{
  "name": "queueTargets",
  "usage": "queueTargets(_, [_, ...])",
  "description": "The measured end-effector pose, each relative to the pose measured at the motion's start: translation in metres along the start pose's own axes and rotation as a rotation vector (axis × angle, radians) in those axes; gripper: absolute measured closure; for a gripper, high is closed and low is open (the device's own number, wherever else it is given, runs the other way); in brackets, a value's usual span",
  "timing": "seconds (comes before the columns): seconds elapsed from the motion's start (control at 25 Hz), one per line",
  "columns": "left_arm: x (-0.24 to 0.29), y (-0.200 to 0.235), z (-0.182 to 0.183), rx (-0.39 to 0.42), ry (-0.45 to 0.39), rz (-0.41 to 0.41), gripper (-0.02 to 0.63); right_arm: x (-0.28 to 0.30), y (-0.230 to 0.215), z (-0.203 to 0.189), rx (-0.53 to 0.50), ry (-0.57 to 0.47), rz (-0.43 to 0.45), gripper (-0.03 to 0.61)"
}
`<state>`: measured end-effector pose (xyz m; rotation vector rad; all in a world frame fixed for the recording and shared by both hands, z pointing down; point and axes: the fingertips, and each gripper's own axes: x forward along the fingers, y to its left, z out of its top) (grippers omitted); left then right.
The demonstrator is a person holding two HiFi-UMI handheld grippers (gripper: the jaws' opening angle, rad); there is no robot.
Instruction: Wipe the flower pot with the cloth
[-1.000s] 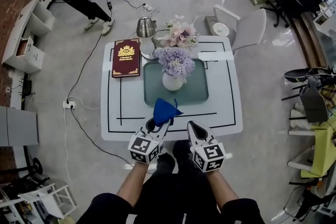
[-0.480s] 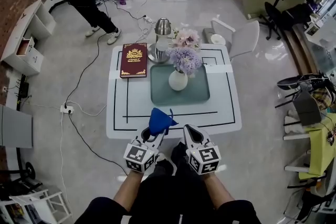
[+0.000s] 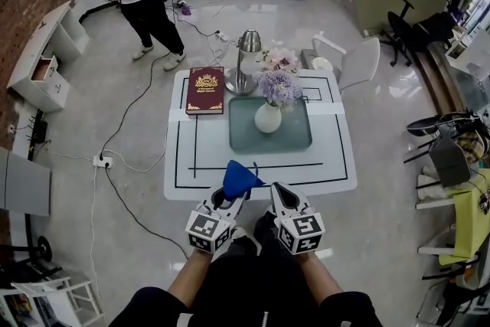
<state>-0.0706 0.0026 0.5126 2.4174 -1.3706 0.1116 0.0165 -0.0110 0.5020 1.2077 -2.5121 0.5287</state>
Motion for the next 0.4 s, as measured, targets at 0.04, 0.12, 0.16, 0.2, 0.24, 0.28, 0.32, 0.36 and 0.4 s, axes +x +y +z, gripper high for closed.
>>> queueTargets(0.04, [-0.001, -0.001, 0.000, 0.001, -0.001, -0.001, 0.491, -0.001, 0.001, 0.000, -0.001, -0.001, 0.000, 0.571])
queueTargets(0.12, [-0.002, -0.002, -0.001, 0.002, -0.002, -0.003, 0.491, -0.003, 0.001, -0.001, -0.003, -0.003, -0.001, 0.571])
queueTargets(0.16, [-0.002, -0.003, -0.001, 0.003, -0.002, -0.003, 0.490, -0.003, 0.002, -0.001, -0.003, -0.004, -0.001, 0.571])
queueTargets(0.2, [-0.003, -0.004, -0.001, 0.003, -0.001, -0.003, 0.490, -0.004, 0.002, -0.001, -0.002, -0.004, -0.001, 0.571])
queueTargets(0.24, [-0.004, -0.005, -0.001, 0.002, 0.000, -0.003, 0.491, -0.006, 0.002, -0.001, -0.001, -0.003, -0.002, 0.571])
queueTargets(0.28, [-0.004, -0.006, 0.000, 0.002, 0.001, -0.004, 0.491, -0.007, 0.002, -0.001, 0.001, -0.002, -0.002, 0.571])
queueTargets(0.32, [-0.005, -0.007, 0.000, 0.001, 0.003, -0.004, 0.491, -0.009, 0.002, -0.001, 0.002, -0.001, -0.003, 0.571])
queueTargets(0.36, [-0.006, -0.009, 0.000, 0.000, 0.004, -0.005, 0.490, -0.010, 0.002, 0.000, 0.003, -0.001, -0.004, 0.571])
queueTargets(0.4, [-0.006, -0.010, 0.001, -0.001, 0.006, -0.005, 0.491, -0.012, 0.003, 0.001, 0.004, -0.001, -0.005, 0.571])
